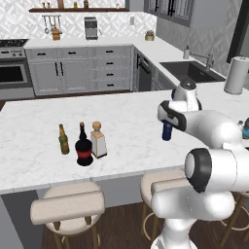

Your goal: Move the plastic bottles in the middle to the plastics group, and the glass bottles in the middle to the glass group.

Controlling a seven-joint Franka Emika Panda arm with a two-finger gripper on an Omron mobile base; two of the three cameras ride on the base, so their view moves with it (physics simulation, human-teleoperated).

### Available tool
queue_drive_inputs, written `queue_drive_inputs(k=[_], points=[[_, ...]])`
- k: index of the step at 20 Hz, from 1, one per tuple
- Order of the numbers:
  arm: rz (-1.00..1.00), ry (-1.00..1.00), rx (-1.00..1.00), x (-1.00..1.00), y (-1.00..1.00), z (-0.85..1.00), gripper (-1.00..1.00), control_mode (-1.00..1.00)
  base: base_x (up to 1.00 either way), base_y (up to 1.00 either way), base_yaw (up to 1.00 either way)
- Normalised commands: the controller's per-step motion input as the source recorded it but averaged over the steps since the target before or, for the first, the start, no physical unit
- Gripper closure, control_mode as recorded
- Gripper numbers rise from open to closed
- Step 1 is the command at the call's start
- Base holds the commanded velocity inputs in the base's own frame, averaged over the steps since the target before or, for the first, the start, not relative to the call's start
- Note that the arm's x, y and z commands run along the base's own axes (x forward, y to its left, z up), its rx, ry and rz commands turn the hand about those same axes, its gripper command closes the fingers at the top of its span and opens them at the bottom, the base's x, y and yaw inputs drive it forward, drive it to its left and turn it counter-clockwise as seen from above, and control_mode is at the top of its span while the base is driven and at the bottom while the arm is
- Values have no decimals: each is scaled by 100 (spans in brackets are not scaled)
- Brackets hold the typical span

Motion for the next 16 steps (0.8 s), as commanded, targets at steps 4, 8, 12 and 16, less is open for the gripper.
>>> queue_drive_inputs(k=[4,8,12,16], points=[[0,0,2,56,-23,0,-100,-100,0,0,0],[0,0,1,33,-3,-23,-100,-100,0,0,0],[1,0,1,18,0,-56,-100,-100,0,0,0],[0,-3,1,21,0,-42,-100,-100,0,0,0]])
